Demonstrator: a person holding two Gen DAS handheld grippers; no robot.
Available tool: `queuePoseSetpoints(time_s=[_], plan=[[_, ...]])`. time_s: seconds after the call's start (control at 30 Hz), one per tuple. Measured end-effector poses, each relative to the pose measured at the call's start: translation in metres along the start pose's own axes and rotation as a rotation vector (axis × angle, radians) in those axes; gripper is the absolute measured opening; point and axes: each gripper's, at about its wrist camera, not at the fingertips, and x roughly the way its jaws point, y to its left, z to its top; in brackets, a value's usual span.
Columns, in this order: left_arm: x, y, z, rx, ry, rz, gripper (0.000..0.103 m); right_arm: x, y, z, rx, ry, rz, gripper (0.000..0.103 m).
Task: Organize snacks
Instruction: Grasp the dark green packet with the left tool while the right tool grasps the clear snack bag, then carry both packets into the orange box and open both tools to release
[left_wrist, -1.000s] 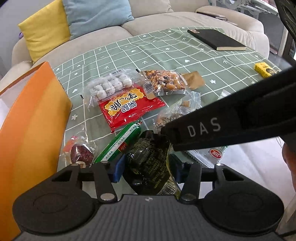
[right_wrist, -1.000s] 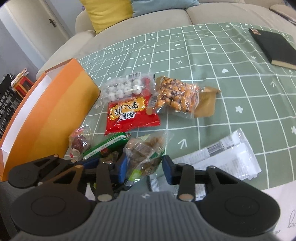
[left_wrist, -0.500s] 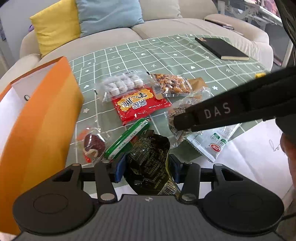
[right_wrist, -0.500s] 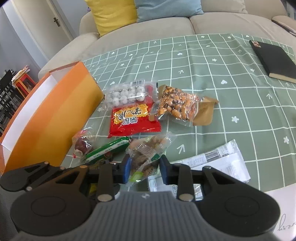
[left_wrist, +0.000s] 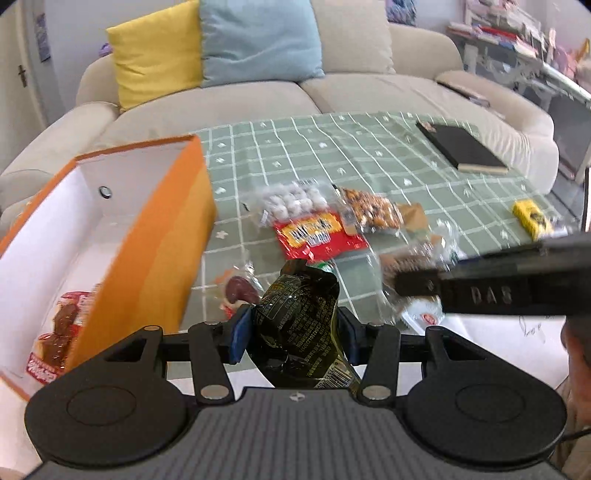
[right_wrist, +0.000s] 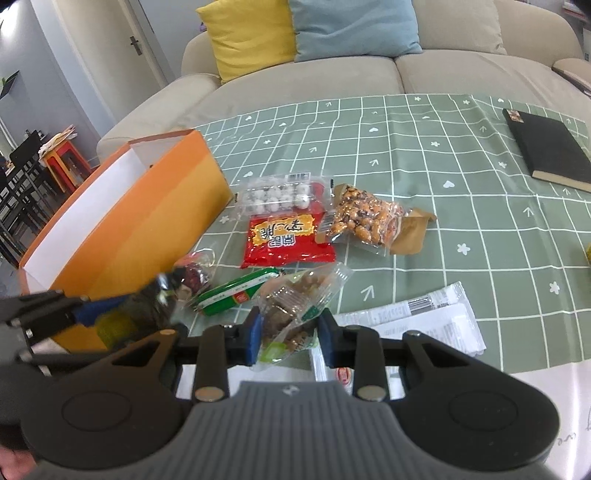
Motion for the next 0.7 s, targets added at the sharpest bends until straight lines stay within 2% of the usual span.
queuePoseSetpoints(time_s=[0.43, 0.7], plan=[[-0.047, 0.038, 0.019, -0.107, -0.079, 0.011, 0.055, -0.03, 0.033, -0.003, -0.081, -0.045, 0.044, 0.028], [-0.065, 0.073, 0.032, -0.155, -0.097, 0.041, 0.055, -0.046, 0.062, 0.008, -0.142, -0.081, 0.092, 0.028]])
